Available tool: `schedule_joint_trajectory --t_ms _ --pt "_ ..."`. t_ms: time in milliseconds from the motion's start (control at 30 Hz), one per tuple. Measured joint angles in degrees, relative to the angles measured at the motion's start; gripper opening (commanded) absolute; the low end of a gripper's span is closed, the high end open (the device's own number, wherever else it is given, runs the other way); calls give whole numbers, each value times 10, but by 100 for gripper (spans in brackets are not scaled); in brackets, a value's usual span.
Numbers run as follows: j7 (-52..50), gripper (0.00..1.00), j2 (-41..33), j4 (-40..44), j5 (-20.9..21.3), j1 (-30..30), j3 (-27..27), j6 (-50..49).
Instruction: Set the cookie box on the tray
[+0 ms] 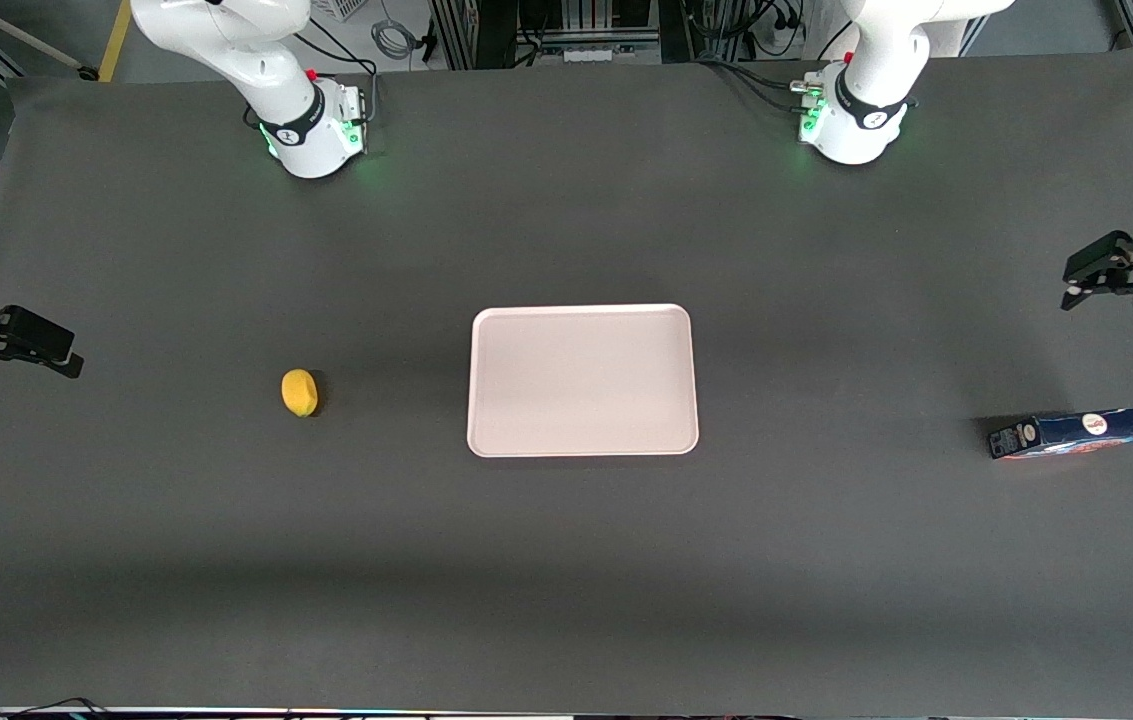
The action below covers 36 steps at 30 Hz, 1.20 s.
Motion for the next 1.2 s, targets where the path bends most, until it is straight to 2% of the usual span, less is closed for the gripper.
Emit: schedule_joint_trajectory --t_ms 233,567,800,1200 --pt "219 100 15 0 35 7 11 34" --pt "454 100 56 0 38 29 40 84" --pt "543 100 86 -6 37 45 43 109" --pt "616 100 138 -41 19 74 43 183"
